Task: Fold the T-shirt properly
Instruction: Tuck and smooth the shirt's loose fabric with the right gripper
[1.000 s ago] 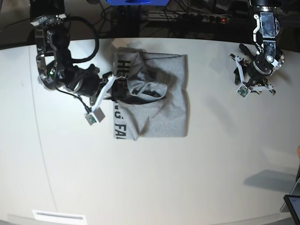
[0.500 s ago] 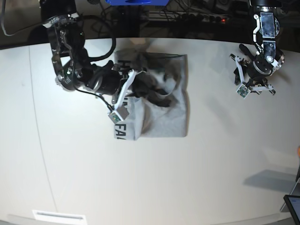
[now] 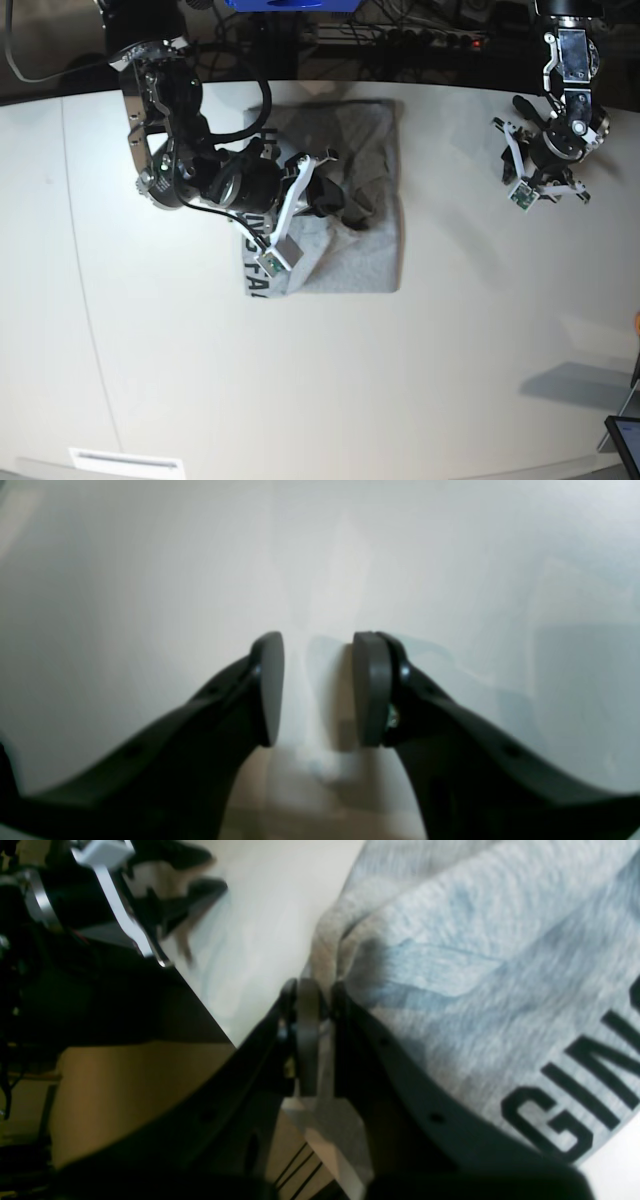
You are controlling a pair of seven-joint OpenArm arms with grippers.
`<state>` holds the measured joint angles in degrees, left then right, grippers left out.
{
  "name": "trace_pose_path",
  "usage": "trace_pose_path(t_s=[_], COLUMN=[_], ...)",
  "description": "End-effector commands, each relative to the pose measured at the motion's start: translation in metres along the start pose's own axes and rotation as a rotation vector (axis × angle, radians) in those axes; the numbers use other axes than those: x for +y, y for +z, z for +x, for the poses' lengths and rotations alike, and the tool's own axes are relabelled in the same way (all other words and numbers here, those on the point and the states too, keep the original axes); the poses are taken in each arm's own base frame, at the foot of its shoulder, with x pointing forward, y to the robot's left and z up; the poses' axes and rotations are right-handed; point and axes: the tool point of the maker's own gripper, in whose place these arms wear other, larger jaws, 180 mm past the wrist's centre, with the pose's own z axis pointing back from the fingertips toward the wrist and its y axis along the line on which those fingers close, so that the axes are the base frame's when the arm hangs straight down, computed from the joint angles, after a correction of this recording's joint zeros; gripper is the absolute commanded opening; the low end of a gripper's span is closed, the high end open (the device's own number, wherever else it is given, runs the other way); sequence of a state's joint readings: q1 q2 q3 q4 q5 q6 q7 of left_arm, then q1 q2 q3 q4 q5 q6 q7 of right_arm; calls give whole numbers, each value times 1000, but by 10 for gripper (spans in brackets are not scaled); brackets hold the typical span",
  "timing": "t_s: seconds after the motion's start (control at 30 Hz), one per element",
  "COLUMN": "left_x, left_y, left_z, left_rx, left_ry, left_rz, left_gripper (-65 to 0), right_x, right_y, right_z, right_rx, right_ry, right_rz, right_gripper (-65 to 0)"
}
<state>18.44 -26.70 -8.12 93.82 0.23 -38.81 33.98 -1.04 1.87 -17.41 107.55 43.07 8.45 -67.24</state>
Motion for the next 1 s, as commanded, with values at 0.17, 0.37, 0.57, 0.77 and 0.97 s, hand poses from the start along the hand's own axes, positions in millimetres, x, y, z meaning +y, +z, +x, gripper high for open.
trace_pose_path(t_s=[0.17,0.37,0.57,0.77,0.97], left_x=[-14,-13,-12,-11,-12], left_y=[-2,-1,-1,-1,-1], left_z=[-29,-30,-30,-31,-31], left_rx=[115,115,116,117,116], left_ry=[-31,-28,-27,-27,-24], left_rz=[-38,-34,-32,-32,-32], left_gripper=[-418,-418,-418,-418,-418], right_x=[1,1,7,12,6], right_y=[-8,-21,-39,-56,-68], right_z=[17,33,39,48,58], right_rx=[-25,-27,15,22,40], right_ry=[-3,-12,15,23,39], right_rz=[24,40,62,79,67], right_gripper=[-650,-650,-650,-650,-650])
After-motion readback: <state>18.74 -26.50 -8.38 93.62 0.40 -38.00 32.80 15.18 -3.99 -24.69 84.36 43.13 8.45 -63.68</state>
